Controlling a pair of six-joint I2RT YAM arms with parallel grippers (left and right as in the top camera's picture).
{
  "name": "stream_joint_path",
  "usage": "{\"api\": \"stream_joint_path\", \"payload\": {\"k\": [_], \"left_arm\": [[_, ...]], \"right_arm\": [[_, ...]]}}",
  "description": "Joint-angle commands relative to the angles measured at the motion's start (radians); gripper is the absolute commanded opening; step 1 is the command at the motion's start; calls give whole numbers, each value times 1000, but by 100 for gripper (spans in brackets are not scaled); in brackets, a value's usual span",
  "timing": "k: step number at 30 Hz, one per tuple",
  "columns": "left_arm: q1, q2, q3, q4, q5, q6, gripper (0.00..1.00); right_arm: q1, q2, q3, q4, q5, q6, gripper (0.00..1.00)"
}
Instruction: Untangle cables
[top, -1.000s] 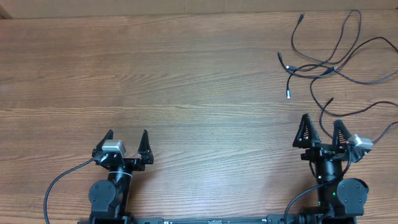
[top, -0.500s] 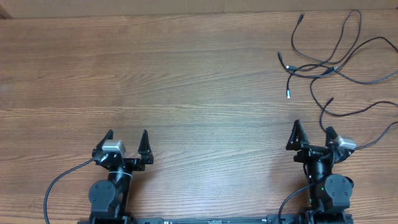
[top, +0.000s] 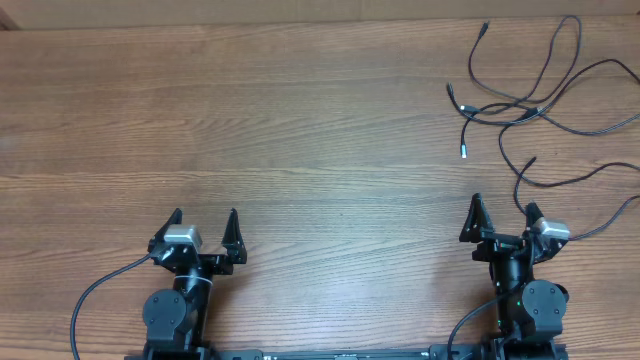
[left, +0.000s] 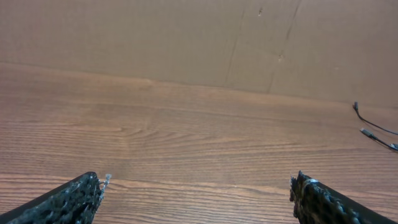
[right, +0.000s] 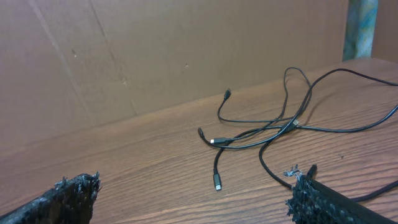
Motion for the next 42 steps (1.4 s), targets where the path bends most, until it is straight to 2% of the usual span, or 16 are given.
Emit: {"api": "stream_joint_path", "payload": {"k": [1,42], "left_arm": [[5,-10,-4,-2,-3,26,100],[5,-10,-4,-2,-3,26,100]], "right_arm": [[1,-11,0,9,6,-12,100],[-3,-11,0,8,6,-12,100]]}}
